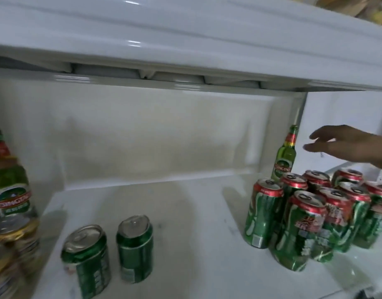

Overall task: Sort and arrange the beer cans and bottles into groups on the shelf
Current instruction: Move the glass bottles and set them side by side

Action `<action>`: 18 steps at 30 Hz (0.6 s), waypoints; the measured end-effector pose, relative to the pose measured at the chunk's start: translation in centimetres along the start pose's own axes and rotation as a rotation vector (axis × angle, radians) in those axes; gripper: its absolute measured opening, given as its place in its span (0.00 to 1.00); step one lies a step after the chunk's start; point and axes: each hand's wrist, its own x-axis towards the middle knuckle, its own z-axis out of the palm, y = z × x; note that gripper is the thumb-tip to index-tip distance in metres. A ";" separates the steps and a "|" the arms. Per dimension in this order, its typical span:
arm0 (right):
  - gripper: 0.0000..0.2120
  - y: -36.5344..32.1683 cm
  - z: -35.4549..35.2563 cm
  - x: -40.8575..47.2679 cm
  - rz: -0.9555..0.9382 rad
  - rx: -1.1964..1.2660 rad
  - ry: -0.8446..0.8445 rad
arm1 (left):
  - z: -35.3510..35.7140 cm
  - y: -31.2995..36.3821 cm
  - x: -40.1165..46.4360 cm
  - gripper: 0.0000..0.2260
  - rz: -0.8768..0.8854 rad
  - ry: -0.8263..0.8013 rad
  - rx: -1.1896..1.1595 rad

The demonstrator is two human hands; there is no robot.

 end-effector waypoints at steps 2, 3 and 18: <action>0.26 0.5 0.3 3.9 0.066 -0.021 -0.054 | 1.2 2.1 1.1 0.43 0.027 -0.010 0.002; 0.29 1.2 0.5 5.8 0.086 -0.014 -0.063 | 1.8 3.3 1.8 0.42 0.056 -0.004 0.025; 0.28 7.7 6.4 24.5 0.095 0.159 -0.066 | -5.8 11.1 5.8 0.32 0.109 -0.020 -0.053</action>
